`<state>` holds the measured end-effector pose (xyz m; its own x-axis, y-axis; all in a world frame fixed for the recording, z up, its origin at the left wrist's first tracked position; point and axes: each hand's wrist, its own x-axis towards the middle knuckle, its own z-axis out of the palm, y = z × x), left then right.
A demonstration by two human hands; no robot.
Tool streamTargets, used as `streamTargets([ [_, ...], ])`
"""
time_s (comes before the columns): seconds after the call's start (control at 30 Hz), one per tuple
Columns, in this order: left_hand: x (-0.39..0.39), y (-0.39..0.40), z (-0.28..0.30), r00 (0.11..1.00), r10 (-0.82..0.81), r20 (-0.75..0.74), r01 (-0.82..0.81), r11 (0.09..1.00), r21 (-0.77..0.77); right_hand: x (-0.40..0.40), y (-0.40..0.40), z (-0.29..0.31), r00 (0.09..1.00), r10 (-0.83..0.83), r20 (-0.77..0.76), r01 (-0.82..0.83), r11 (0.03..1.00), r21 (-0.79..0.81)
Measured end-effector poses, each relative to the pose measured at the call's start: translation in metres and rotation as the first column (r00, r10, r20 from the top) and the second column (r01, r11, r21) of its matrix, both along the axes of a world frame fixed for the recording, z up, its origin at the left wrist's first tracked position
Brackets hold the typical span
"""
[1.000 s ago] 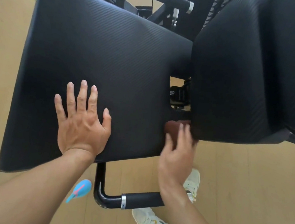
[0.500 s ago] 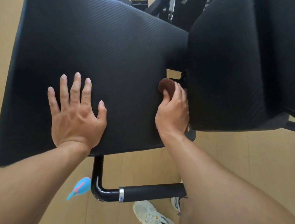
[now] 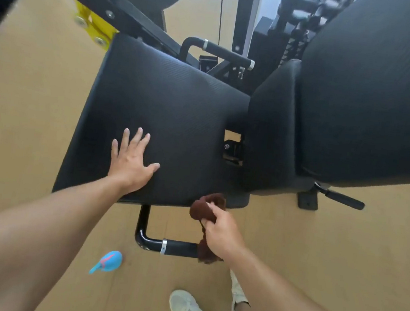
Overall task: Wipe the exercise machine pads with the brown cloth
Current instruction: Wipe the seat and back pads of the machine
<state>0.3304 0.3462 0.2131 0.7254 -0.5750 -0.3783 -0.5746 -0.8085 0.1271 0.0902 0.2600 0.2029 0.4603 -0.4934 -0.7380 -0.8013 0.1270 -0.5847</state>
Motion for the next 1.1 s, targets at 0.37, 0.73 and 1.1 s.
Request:
streamTargets([
  [0.37,-0.231,0.064,0.123,-0.041,0.367,-0.929,-0.922,0.345,0.177,-0.047,0.046,0.179,0.836,-0.548,0.042,0.361,0.605,0.71],
  [0.73,-0.24,0.033,0.23,0.141,0.205,-0.968,-0.949,0.307,-0.073,-0.056,-0.024,0.211,0.962,0.01,0.274,-0.177,0.787,0.591],
  [1.1,-0.235,0.022,0.207,-0.018,0.183,-0.983,-0.979,0.194,0.054,-0.039,-0.033,0.21,0.957,-0.046,0.286,0.02,0.995,0.095],
])
